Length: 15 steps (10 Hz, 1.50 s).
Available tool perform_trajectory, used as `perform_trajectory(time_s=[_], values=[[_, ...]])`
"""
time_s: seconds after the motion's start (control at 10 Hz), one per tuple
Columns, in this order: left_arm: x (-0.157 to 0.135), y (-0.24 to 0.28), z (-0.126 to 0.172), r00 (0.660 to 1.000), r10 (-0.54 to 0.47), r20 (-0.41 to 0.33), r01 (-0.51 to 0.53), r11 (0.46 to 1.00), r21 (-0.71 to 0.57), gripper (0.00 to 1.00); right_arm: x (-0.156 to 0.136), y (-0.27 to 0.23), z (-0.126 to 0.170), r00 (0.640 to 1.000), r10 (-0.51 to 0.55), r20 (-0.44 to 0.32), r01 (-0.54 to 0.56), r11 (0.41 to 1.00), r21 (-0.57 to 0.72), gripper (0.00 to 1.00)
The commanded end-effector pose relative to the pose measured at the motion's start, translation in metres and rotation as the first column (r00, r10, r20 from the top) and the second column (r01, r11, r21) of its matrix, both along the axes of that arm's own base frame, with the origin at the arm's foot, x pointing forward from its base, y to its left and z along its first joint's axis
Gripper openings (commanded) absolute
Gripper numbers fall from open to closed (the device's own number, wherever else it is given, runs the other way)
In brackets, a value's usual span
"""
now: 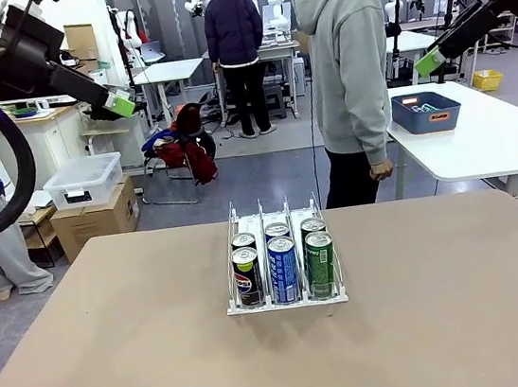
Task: Fill the beverage cans into the dispenser.
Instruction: Pick up the Ionic drink handed by the human.
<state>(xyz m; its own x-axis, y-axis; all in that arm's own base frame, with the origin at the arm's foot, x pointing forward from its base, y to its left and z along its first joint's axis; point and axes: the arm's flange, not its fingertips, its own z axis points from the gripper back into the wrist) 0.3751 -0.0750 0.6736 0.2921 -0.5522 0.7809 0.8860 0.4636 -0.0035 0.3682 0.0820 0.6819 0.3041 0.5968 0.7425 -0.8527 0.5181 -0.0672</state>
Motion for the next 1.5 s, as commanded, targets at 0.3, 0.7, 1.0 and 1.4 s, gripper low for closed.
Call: perform_trajectory(time_s=[0.3,0.7,1.0,1.4], values=[[-0.002,-0.009,0.017,1.000,0.014,-0.024,-0.011,0.990,0.141,1.00,-0.003,-0.001,0.015,1.000,0.005,0.027,-0.002,0.996,-0.084,1.00],[-0.023,-0.020,0.034,0.999,-0.012,0.047,0.002,0.979,0.205,1.00,-0.005,-0.001,0.028,1.000,-0.003,0.018,0.006,0.990,-0.141,1.00],[-0.025,-0.022,0.031,0.999,-0.023,0.028,0.017,0.982,0.189,1.00,-0.005,-0.003,0.034,0.999,-0.042,0.028,0.046,0.989,-0.138,1.00],[-0.033,-0.025,0.038,0.998,-0.050,0.033,0.043,0.982,0.185,1.00,-0.004,-0.005,0.041,0.997,-0.067,0.034,0.072,0.986,-0.148,1.00]])
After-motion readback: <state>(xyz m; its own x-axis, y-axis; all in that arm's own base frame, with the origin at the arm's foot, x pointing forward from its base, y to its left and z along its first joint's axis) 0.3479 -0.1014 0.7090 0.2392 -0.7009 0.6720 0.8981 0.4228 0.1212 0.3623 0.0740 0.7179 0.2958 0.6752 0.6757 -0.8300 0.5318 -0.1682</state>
